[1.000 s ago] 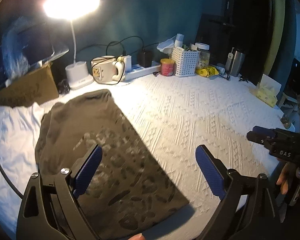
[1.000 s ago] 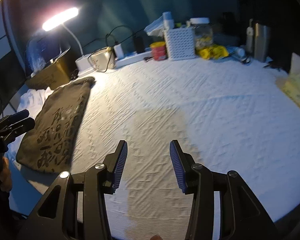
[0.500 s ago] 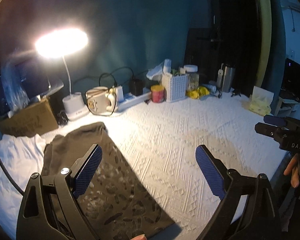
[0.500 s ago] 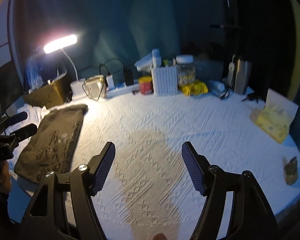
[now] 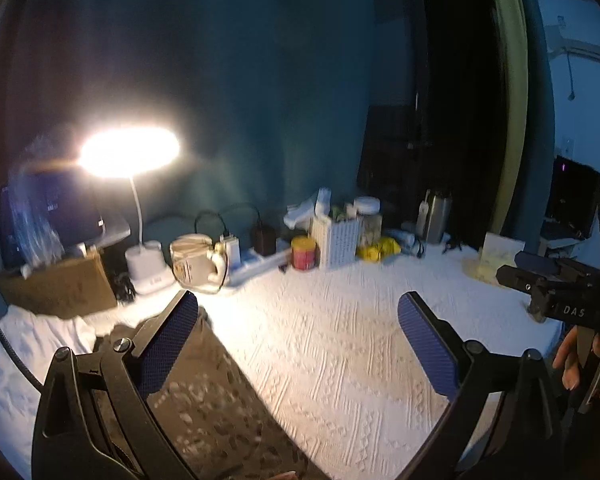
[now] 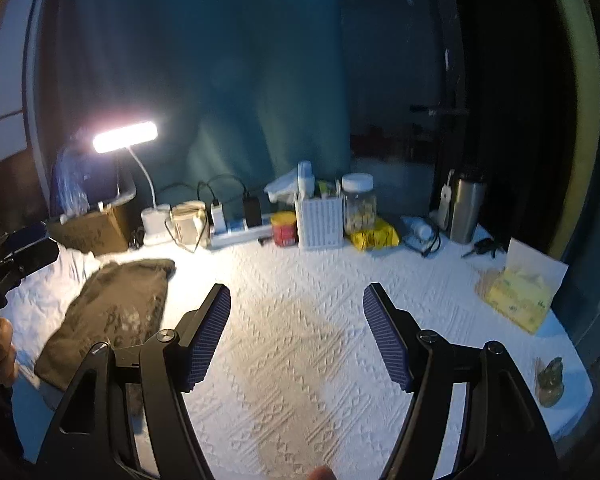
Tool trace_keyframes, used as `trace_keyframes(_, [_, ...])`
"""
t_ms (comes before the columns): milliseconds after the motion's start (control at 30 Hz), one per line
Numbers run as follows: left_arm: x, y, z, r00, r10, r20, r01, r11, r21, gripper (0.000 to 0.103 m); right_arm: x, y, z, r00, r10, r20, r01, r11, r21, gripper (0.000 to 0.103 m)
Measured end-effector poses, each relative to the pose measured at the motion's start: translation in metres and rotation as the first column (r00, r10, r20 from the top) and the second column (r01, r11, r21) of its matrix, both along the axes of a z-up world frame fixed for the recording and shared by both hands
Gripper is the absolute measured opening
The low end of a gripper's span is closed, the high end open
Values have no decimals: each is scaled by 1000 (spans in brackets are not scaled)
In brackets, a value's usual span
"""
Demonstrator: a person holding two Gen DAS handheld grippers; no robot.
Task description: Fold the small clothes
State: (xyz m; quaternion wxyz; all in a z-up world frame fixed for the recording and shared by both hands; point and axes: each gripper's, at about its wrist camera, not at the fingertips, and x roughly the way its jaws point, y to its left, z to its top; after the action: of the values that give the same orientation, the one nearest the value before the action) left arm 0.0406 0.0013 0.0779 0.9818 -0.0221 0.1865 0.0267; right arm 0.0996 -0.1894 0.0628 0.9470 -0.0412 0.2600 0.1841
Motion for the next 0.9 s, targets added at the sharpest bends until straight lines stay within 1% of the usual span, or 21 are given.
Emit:
trace_keyframes(167, [-9, 3, 16, 998, 4, 65, -4, 1000, 4, 100, -12, 1, 21, 998, -3, 69, 2, 1000, 20, 72])
trace_keyframes(300, [-15, 1, 25, 994, 35, 107, -41, 998, 50, 100, -22, 3, 37, 993, -5, 116, 2, 1000, 22, 72])
trace_keyframes(500, [-25, 12, 40, 988, 39, 147, -40, 999, 9, 100, -34, 4, 61, 982, -5, 186, 0, 1000, 23, 72])
trace_keyframes(633, [-34, 14, 50, 983, 69, 167, -75, 997, 28, 100, -46, 3, 78, 971, 2, 239, -11, 999, 39, 72])
trace_keyframes(733, [-45, 18, 55, 977, 74, 199, -79, 997, 19, 100, -54, 4, 89, 961, 12, 277, -25, 999, 44, 72])
trace_keyframes(833, [-54, 24, 55, 972, 87, 218, -90, 996, 6, 100, -58, 9, 94, 956, 22, 291, -34, 999, 37, 72])
trace_keyframes(900, [-57, 28, 53, 971, 106, 216, -108, 994, 0, 100, -61, 13, 96, 955, 33, 295, -43, 999, 28, 72])
